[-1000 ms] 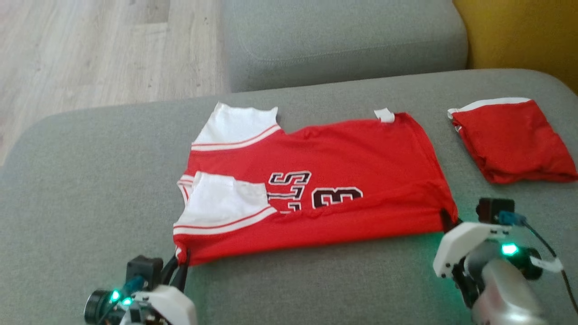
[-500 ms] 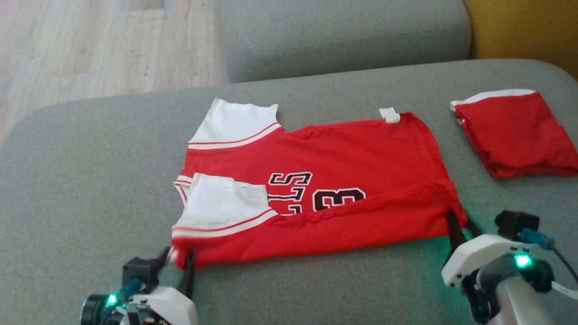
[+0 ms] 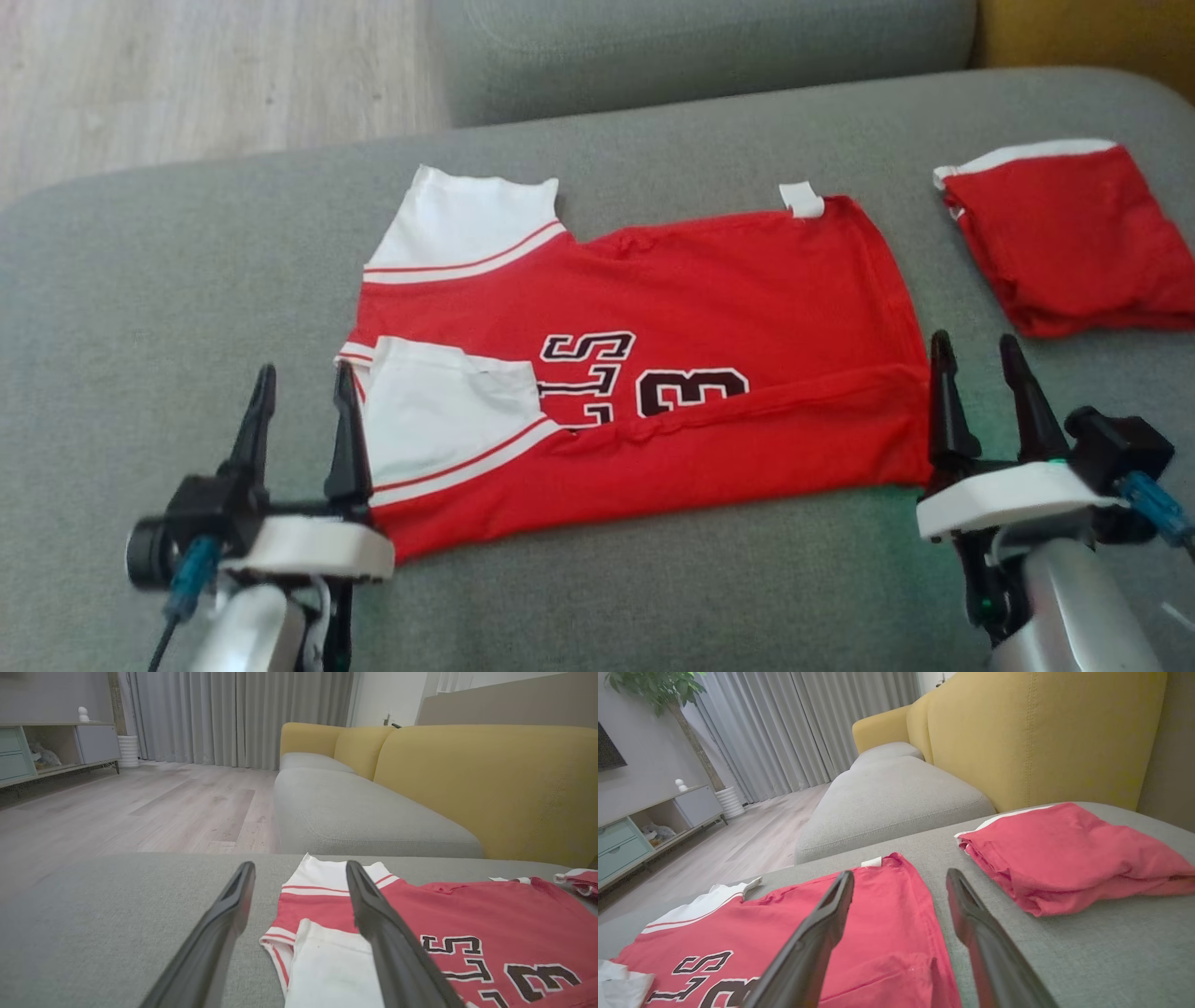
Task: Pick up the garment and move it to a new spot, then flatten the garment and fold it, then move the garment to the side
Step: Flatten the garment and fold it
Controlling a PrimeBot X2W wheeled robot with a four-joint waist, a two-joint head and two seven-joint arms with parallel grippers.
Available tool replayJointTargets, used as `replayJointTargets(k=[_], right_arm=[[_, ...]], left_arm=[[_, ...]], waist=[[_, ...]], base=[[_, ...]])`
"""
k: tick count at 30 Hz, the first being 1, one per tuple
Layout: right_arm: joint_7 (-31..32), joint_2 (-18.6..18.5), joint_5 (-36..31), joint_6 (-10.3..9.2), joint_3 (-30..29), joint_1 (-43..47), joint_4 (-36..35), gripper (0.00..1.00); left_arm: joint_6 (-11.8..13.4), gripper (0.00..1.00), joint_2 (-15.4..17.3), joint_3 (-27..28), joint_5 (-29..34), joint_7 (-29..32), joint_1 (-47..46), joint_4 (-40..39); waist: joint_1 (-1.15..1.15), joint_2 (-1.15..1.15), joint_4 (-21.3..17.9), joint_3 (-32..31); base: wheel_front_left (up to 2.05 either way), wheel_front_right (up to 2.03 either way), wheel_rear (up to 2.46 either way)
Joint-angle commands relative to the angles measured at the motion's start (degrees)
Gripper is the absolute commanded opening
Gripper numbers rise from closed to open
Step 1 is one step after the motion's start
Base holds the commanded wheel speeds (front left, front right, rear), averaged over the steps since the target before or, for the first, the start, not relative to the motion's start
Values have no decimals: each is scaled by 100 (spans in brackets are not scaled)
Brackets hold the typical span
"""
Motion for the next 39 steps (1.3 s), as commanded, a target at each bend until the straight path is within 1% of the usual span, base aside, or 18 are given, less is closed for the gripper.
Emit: replayJointTargets(k=[1,5,6,8,9,10,12,13,15,19,24,30,39], right_arm=[[-89,-24,50,-4,214,-145,-259,100],[-110,-24,96,-4,362,-315,-419,100],[-110,-24,96,-4,362,-315,-419,100],[-114,-24,135,-4,440,-416,-533,100],[-115,-24,166,-4,470,-468,-607,100],[-116,-24,222,-4,551,-550,-752,100],[-116,-24,276,-4,656,-621,-869,100],[-117,-24,329,-4,778,-688,-971,100],[-117,-24,385,-4,882,-742,-1067,100],[-117,-24,503,-4,1060,-820,-1218,100],[-118,-24,592,-4,1177,-846,-1350,100],[-118,-24,622,-4,1198,-818,-1382,100],[-118,-24,632,-4,1262,-831,-1348,100]], left_arm=[[-95,100,99,197,143,-67,-435,-169],[-305,100,341,94,381,2,-1132,15],[-305,100,341,94,381,2,-1132,15],[-458,100,519,31,462,289,-1622,235],[-573,100,620,-13,486,503,-1886,376],[-820,100,849,-95,536,967,-2448,704],[-1106,100,1051,-167,513,1472,-2977,1098],[-1300,100,1226,-218,401,2049,-3423,1557],[-1419,100,1414,-281,295,2537,-3832,1957],[-1505,100,1768,-401,118,3127,-4427,2611],[-1525,100,2022,-541,-125,3382,-4853,3106],[-1528,100,2131,-862,-455,3344,-5085,3287],[-1529,100,2100,-1279,-782,3230,-5339,3469]], waist=[[-1,0,-85,177],[-1,0,-254,522],[-1,0,-254,522],[-1,0,-357,736],[-1,0,-412,850],[-1,0,-530,1084],[-1,0,-669,1311],[-1,0,-816,1517],[-1,0,-954,1720],[-1,0,-1218,2010],[-1,0,-1417,2225],[-1,0,-1487,2320],[-1,0,-1543,2371]], base=[[0,0,0],[0,0,0],[0,0,0],[0,0,0],[0,0,0],[0,0,0],[0,0,0],[0,0,0],[0,0,0],[0,0,0],[0,0,0],[0,0,0],[0,0,0]])
